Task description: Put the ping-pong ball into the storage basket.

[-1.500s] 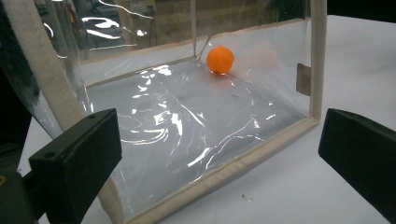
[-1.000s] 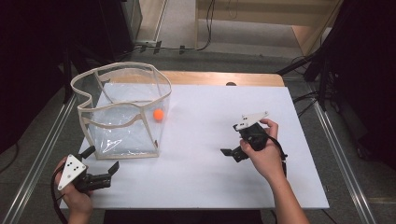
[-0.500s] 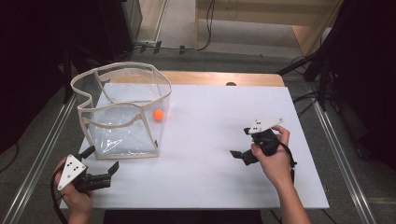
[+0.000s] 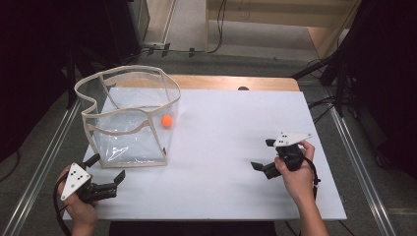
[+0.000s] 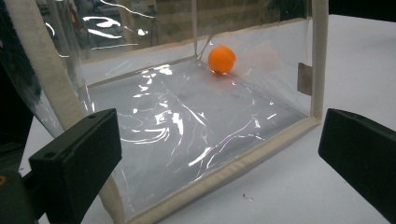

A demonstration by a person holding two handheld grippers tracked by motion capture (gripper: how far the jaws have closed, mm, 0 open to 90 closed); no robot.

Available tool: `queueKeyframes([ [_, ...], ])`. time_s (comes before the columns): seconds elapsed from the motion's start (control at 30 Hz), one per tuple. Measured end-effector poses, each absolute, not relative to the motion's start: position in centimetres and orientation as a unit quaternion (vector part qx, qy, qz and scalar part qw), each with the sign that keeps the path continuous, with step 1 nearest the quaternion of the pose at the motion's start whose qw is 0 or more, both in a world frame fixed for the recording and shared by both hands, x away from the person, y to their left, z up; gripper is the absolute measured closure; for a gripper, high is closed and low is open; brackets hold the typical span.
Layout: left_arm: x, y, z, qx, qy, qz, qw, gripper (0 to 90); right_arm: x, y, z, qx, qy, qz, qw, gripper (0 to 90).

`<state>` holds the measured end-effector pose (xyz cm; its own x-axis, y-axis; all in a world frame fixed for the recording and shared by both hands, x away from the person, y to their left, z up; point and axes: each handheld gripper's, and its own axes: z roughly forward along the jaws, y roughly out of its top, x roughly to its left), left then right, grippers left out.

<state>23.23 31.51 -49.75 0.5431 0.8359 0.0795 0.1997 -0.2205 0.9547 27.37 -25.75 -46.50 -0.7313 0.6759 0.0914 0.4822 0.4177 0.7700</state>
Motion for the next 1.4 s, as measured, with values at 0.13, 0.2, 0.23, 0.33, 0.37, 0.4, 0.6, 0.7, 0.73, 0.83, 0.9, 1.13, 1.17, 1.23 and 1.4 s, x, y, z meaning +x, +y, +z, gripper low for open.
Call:
queueKeyframes([
  [0.13,23.2,31.5,-49.7,0.716,0.362,0.313,0.509,0.0,27.0,-26.3,-46.8,0.353,0.83,0.415,0.119,0.0],
  [0.2,23.2,31.5,-49.7,0.716,0.362,0.313,0.509,0.0,26.8,-26.6,-46.9,0.357,0.828,0.416,0.12,0.0],
  [0.23,23.2,31.5,-49.7,0.716,0.362,0.313,0.509,0.0,26.7,-26.8,-47.0,0.357,0.827,0.418,0.122,0.0],
  [0.33,23.2,31.5,-49.7,0.716,0.362,0.313,0.509,0.0,26.4,-27.2,-47.3,0.36,0.823,0.422,0.124,0.0],
  [0.37,23.2,31.5,-49.7,0.716,0.362,0.313,0.508,0.0,26.3,-27.4,-47.4,0.363,0.822,0.422,0.124,0.0],
  [0.4,23.2,31.5,-49.7,0.716,0.361,0.313,0.508,0.0,26.2,-27.5,-47.5,0.365,0.821,0.422,0.123,0.0],
  [0.6,23.2,31.5,-49.7,0.717,0.361,0.313,0.508,0.0,25.8,-28.4,-48.2,0.372,0.814,0.428,0.125,0.0],
  [0.7,23.2,31.5,-49.7,0.717,0.361,0.313,0.507,0.0,25.6,-28.7,-48.4,0.376,0.81,0.432,0.125,0.0],
  [0.73,23.2,31.5,-49.7,0.717,0.361,0.313,0.507,0.0,25.5,-28.8,-48.5,0.379,0.808,0.433,0.125,0.0],
  [0.83,23.2,31.5,-49.8,0.717,0.361,0.313,0.507,0.0,25.2,-29.3,-48.7,0.381,0.804,0.439,0.126,0.0],
  [0.9,23.2,31.5,-49.7,0.717,0.361,0.314,0.507,0.0,25.1,-29.6,-48.9,0.384,0.801,0.44,0.127,0.0],
  [1.13,23.2,31.5,-49.8,0.717,0.361,0.314,0.507,0.0,24.6,-30.4,-49.5,0.395,0.794,0.444,0.129,0.0],
  [1.17,23.2,31.5,-49.8,0.717,0.361,0.314,0.507,0.0,24.5,-30.6,-49.6,0.394,0.794,0.445,0.131,0.0],
  [1.23,23.2,31.4,-49.8,0.717,0.361,0.314,0.507,0.0,24.3,-30.8,-49.8,0.397,0.791,0.447,0.133,0.0],
  [1.4,23.2,31.4,-49.8,0.717,0.361,0.314,0.507,0.0,23.9,-31.3,-50.3,0.4,0.785,0.453,0.137,0.0],
])
